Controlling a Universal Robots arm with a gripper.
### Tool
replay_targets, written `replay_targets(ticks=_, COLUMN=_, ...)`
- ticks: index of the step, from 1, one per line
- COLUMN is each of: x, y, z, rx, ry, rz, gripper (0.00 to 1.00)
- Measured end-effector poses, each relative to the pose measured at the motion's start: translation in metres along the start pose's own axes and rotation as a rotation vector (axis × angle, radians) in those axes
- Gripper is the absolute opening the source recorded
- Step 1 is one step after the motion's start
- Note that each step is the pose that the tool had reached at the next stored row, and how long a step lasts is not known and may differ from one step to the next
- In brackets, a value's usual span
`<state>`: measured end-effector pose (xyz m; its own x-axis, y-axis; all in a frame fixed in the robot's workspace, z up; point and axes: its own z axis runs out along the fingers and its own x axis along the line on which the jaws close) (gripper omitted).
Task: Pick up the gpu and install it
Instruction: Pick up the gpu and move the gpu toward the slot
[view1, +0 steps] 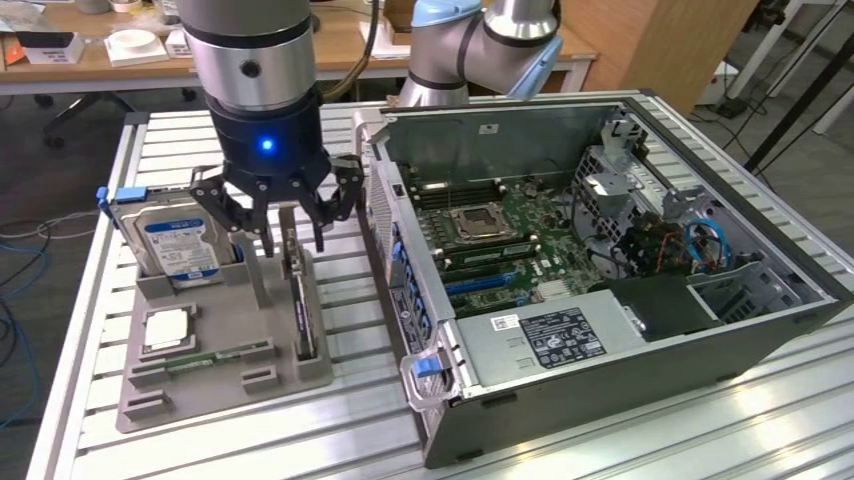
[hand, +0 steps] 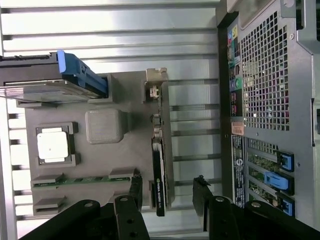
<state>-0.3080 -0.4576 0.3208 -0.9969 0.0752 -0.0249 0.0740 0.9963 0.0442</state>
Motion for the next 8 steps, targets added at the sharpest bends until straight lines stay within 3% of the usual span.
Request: replay_targets(ticks=8, x=0.0001, y=-0.0003, z=0.0057, rx=0.0000, ry=0.0000, rz=0.000, gripper=0.53)
